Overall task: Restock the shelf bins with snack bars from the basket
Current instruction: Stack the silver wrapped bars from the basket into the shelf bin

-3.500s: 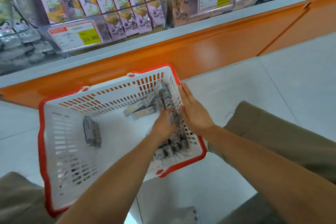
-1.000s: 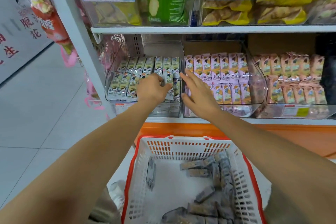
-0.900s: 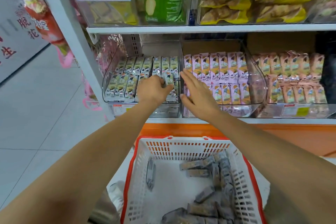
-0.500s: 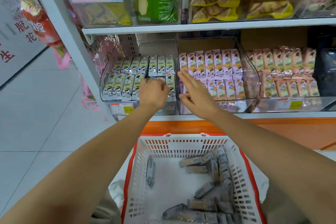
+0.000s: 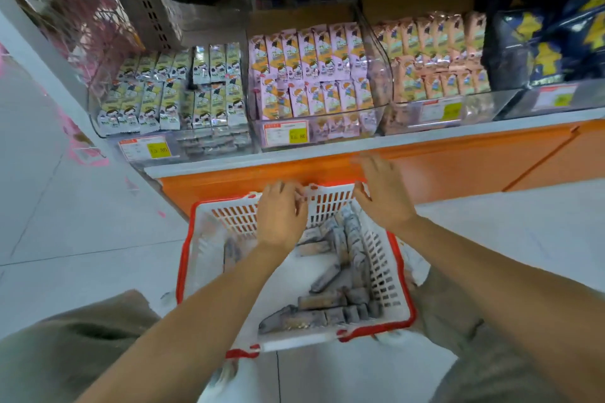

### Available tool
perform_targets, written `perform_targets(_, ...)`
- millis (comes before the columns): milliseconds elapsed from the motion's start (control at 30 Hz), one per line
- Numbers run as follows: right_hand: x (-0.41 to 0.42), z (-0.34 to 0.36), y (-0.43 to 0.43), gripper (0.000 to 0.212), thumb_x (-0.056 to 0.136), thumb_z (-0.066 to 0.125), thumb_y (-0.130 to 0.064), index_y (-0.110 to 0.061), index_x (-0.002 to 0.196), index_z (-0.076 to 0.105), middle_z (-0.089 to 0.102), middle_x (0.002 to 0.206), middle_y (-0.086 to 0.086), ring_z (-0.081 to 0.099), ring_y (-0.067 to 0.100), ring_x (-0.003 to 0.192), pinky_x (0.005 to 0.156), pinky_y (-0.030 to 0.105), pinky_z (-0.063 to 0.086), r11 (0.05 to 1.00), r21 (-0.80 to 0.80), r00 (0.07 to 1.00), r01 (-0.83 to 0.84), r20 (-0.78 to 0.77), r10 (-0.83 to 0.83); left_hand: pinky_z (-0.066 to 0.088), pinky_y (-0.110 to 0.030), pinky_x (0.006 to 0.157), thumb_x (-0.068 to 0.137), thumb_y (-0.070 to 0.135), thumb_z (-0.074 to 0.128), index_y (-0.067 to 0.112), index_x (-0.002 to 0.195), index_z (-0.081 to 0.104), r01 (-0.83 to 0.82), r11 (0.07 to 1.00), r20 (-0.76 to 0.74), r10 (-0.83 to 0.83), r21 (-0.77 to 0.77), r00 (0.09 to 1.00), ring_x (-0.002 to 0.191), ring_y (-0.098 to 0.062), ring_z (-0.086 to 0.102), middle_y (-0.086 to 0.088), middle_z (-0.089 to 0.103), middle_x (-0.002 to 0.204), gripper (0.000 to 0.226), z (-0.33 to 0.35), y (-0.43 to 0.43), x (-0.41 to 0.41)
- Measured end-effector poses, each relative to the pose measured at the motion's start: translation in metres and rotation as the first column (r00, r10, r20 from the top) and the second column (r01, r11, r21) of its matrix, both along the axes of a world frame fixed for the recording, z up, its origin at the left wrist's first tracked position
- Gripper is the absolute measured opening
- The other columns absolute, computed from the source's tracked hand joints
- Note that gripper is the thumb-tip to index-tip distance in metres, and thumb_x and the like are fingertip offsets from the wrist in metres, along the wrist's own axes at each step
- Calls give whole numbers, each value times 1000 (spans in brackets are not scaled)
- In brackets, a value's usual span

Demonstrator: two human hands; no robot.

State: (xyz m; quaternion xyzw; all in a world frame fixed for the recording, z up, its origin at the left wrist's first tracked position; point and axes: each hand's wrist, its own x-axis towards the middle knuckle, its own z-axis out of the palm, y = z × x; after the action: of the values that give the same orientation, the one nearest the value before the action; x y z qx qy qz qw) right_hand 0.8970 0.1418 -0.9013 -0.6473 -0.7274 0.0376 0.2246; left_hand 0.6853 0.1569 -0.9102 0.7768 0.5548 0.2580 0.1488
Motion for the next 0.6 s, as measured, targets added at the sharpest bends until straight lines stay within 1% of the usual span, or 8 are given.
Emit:
perform_targets(33, 8, -14, -8, 45, 93, 53, -16, -12, 138, 45, 44, 143, 10, 44, 29, 127, 102, 43, 36, 996, -84, 998, 41, 40, -38, 43, -37, 82, 90, 13, 51, 14, 100, 63, 18, 991, -35, -23, -135, 999, 95, -26, 53, -6, 61, 98, 16, -15, -7, 7)
perform_targets(100, 19, -40, -23, 55, 98, 48, -23, -12, 149, 31, 28, 155, 12, 37, 32, 135, 107, 45, 33, 960, -263, 994, 98, 67, -83, 48, -36, 82, 94, 15, 52, 12, 107, 63, 57, 909, -82, -99, -412, 992, 98, -27, 58, -9, 64, 106, 18, -41, -20, 23)
perform_targets(200, 30, -73, -44, 65, 101, 41, -29, -11, 155, 9, 6, 163, 11, 27, 30, 142, 112, 44, 30, 891, -438, 992, 117, 91, -86, 47, -33, 90, 96, 15, 51, 8, 115, 63, 94, 745, -86, -200, -660, 976, 108, -29, 59, -10, 64, 118, 24, -70, -38, 46)
perform_targets(300, 37, -102, -57, 68, 102, 39, -29, -10, 155, 1, -8, 163, 6, 19, 25, 147, 113, 43, 32, 864, -494, 995, 96, 48, -83, 44, -32, 90, 95, 15, 49, 11, 108, 60, 101, 647, -111, -278, -756, 954, 112, -30, 57, -15, 62, 123, 17, -93, -49, 65)
perform_targets(367, 39, -122, -64, 72, 101, 40, -30, -12, 155, -4, -18, 162, 1, 32, 27, 141, 104, 45, 41, 873, -478, 995, 98, 20, -101, 41, -31, 90, 97, 18, 48, 10, 113, 54, 70, 584, -132, -296, -809, 946, 115, -29, 54, -16, 58, 126, 19, -107, -52, 76)
perform_targets(400, 39, -129, -67, 74, 100, 40, -31, -13, 155, -5, -21, 161, -1, 40, 30, 134, 98, 46, 46, 884, -457, 995, 96, 13, -102, 40, -31, 91, 97, 20, 48, 7, 119, 52, 54, 553, -136, -296, -831, 946, 117, -29, 52, -16, 56, 129, 25, -115, -53, 81)
perform_targets(467, 37, -140, -71, 73, 99, 38, -31, -13, 155, -5, -20, 161, -1, 47, 33, 124, 89, 48, 50, 909, -407, 994, 91, -13, -105, 39, -32, 92, 96, 23, 50, 4, 130, 46, 24, 504, -132, -271, -863, 954, 120, -30, 50, -15, 52, 134, 39, -126, -53, 92)
perform_targets(600, 34, -142, -74, 69, 98, 40, -26, -8, 155, 6, -5, 164, 5, 47, 32, 123, 87, 47, 50, 943, -324, 989, 75, -98, -112, 36, -29, 96, 96, 18, 52, 6, 143, 34, 31, 457, -30, -127, -889, 991, 130, -30, 43, -13, 43, 145, 52, -140, -54, 112)
